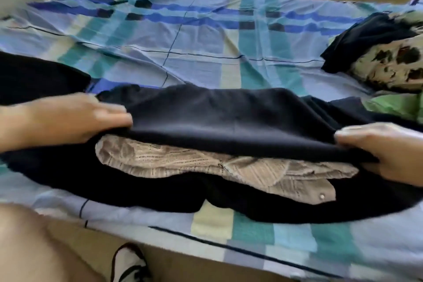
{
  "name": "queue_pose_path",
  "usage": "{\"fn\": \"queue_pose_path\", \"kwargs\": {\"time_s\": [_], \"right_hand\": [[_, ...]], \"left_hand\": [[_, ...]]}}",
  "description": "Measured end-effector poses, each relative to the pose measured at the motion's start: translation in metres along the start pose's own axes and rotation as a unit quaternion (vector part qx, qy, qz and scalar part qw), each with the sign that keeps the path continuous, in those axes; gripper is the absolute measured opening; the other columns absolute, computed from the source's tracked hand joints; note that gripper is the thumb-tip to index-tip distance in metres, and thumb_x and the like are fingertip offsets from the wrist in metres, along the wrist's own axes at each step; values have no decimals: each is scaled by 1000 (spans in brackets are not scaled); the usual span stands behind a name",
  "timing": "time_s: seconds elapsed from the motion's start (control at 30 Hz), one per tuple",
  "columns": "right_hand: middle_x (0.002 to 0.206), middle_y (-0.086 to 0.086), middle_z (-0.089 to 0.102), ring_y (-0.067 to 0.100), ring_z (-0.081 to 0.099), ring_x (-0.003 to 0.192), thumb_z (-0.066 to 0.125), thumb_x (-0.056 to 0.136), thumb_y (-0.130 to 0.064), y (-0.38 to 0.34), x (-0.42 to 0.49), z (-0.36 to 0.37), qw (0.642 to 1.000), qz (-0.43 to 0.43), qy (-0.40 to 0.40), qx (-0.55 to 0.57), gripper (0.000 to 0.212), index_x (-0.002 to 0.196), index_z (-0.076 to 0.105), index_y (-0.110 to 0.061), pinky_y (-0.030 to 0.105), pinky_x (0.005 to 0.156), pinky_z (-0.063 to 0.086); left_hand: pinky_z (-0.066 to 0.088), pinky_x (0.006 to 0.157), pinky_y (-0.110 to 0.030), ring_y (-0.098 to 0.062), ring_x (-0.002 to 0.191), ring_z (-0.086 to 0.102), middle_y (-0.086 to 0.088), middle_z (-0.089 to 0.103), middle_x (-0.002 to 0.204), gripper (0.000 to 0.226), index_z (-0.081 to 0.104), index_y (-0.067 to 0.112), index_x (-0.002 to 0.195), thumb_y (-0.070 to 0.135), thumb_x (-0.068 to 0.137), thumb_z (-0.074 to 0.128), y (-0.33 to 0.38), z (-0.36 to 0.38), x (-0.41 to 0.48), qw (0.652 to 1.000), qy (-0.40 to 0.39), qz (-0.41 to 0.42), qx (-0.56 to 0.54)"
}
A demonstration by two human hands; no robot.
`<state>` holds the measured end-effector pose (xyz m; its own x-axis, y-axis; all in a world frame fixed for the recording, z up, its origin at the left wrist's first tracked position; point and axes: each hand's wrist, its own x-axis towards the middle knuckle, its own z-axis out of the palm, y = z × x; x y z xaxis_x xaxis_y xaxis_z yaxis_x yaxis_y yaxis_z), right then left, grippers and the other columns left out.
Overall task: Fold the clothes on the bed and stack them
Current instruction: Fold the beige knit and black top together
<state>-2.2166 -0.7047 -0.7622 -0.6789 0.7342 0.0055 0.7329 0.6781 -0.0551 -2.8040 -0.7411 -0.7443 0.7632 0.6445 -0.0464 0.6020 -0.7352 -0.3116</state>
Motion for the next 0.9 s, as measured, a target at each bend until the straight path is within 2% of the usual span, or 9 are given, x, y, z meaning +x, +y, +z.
{"fn": "queue_pose_path", "kwargs": {"time_s": [0.07,0.17,0.23,0.33,0.43,0.53,0.63,0.73,0.9], "right_hand": [[111,-15,52,9,58,91,85,46,2,-17,-23,20,999,-29,-40,-8,91,118,50,-38,21,77,45],[122,-14,56,22,67,101,54,61,-10,-35,-43,33,985,33,-169,9,76,125,33,-45,36,84,55],[109,-21,48,8,60,88,47,63,-14,-47,-39,23,958,58,-279,-8,56,109,33,-44,37,78,52],[98,-16,49,4,54,78,67,63,-46,-59,-22,-13,930,75,-352,75,39,94,43,-44,31,72,50],[90,-12,60,8,61,79,70,71,-64,-50,-1,-31,957,139,-158,197,36,90,57,-37,28,72,52],[105,-9,55,10,57,97,61,84,-60,-31,21,-18,969,196,3,151,36,106,59,-33,33,90,48],[131,1,47,23,46,127,53,92,-61,-12,28,3,957,272,-38,91,56,138,47,-28,44,107,40],[134,6,48,28,44,131,50,94,-61,9,23,17,946,320,-15,45,61,142,45,-23,47,106,39],[128,6,59,28,51,125,45,89,-70,32,26,26,939,337,70,-8,66,131,56,-20,44,105,38]], "left_hand": [[40,46,-30,-18,44,55,5,54,100,62,48,36,118,13,60,47,21,11,-18,999,-22,15,30],[38,42,-31,-15,41,49,14,47,97,92,35,54,120,9,47,69,50,19,-31,985,-166,1,52],[45,54,-30,-11,58,49,21,47,95,68,32,54,103,15,57,63,60,9,-25,958,-280,-50,-34],[48,71,-20,4,81,53,25,57,91,29,42,56,87,40,66,55,58,-25,7,909,-358,-135,-167],[49,67,-23,2,77,56,21,58,87,12,52,48,84,46,79,63,48,-39,53,949,-153,-175,-213],[48,77,-32,1,83,55,23,53,95,14,54,48,97,56,86,53,50,-30,109,948,14,-217,-231],[43,96,-36,-13,111,54,15,51,123,41,54,36,128,57,93,47,59,-2,150,938,26,-246,-243],[35,113,-41,-24,133,47,-2,52,142,78,48,22,143,75,89,29,60,31,171,923,24,-276,-267],[41,102,-48,-30,121,55,-8,62,125,88,55,19,130,81,83,15,49,55,183,922,10,-321,-218]]}}
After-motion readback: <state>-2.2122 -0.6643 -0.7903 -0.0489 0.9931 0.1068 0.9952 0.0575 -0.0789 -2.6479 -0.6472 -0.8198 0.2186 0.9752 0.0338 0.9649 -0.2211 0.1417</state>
